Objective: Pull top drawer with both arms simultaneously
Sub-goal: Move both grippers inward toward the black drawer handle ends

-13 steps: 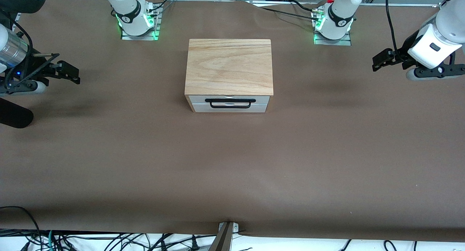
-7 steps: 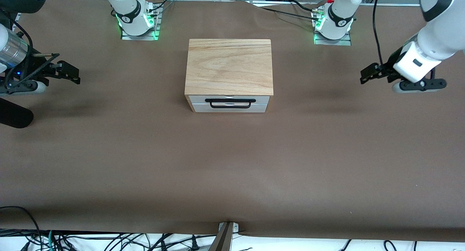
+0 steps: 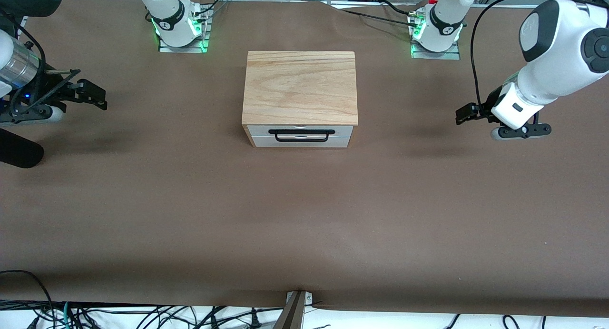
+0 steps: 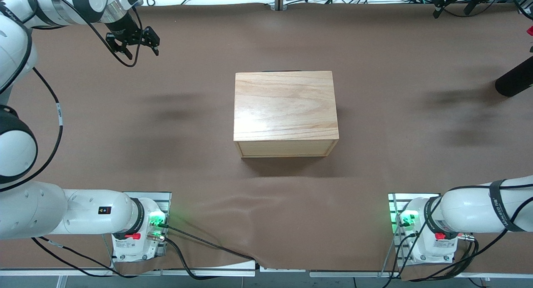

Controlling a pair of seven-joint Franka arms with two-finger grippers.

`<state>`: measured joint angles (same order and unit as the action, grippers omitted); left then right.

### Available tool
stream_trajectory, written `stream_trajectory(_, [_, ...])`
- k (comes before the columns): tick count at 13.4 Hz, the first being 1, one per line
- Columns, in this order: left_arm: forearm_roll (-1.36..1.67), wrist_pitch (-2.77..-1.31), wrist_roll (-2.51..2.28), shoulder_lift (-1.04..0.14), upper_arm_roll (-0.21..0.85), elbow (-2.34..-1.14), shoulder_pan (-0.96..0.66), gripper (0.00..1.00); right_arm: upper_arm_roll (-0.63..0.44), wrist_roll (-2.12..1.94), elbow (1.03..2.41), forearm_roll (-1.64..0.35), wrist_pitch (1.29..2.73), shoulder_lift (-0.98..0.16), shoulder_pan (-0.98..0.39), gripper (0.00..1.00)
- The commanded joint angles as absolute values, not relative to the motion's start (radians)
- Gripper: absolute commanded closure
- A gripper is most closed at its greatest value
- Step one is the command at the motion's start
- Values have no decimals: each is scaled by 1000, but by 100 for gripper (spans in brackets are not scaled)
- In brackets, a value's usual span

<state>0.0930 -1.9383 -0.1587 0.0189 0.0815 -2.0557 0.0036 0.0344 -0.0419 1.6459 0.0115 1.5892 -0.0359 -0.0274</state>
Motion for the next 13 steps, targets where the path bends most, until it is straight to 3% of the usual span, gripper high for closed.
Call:
stream_trajectory(1, [115,-2032,-160,-9,86,-2106,-12,0,38,-49,1626,-67,1555,-61,-57,0])
stream_trajectory(4, [347,-2126,-108,-41,87,-2149,-31,0,38,-48,1623,-207,1566,-133,-92,0])
stream_trajectory(6, [472,-2169,6,-78,101,-2157,-37,0,35,-49,1623,-405,1560,-193,-92,0])
stream_trajectory(13, [1171,-2178,427,-224,117,-2154,-107,0,38,-300,1678,-884,1587,-446,-132,0])
